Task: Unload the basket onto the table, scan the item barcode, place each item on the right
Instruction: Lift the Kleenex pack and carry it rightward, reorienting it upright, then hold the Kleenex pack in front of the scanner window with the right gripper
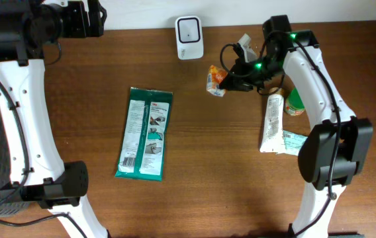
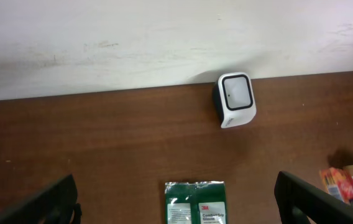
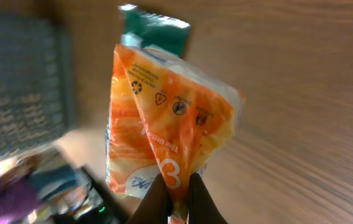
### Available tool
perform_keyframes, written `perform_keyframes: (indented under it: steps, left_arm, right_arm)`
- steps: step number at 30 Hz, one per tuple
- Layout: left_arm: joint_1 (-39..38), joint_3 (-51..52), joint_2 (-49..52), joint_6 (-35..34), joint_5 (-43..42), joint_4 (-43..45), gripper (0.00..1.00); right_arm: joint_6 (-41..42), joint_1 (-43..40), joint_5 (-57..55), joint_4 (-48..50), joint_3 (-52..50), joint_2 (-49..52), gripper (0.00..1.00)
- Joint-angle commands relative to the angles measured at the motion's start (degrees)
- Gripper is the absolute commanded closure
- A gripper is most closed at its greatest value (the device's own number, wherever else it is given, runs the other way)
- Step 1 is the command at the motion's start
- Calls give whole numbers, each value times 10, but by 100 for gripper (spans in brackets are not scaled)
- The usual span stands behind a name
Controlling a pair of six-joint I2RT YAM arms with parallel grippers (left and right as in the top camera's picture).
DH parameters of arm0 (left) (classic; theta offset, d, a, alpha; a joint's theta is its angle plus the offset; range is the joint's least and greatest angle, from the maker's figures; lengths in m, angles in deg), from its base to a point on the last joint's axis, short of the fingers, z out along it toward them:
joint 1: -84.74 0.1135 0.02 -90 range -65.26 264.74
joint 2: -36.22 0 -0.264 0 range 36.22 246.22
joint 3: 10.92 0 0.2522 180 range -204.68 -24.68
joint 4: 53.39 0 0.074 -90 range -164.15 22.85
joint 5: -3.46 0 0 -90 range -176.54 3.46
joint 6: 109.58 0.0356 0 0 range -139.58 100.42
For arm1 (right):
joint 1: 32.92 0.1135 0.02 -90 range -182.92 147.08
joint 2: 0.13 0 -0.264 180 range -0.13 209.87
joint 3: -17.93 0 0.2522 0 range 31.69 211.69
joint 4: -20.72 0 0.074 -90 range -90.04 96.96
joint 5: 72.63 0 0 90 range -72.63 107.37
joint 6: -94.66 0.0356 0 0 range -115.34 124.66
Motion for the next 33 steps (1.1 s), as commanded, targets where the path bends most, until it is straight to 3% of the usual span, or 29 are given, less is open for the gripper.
perform_keyframes:
  steps: [1, 7, 11, 13, 19, 28, 33]
  left_arm:
    - [4, -9, -13, 9, -6, 1, 1]
    - [4, -9, -13, 9, -6, 1, 1]
    - [4, -9, -13, 9, -6, 1, 1]
    - [4, -9, -13, 9, -6, 0, 1]
    - [4, -9, -13, 9, -6, 1, 1]
    - [4, -9, -13, 9, -6, 0, 1]
    - [4, -9, -13, 9, -6, 0, 1]
  right_arm:
    - [61, 18, -136, 3, 64, -12, 96]
    - [72, 44, -281, 9, 148, -11, 96]
    - [27, 74, -421, 66, 156, -10, 96]
    - [-23, 102, -526, 120, 156, 1, 96]
    - [-147, 142, -671, 252, 156, 47, 96]
    - [-374, 172, -746, 477, 156, 157, 96]
    - [-563, 192, -787, 573, 156, 216, 96]
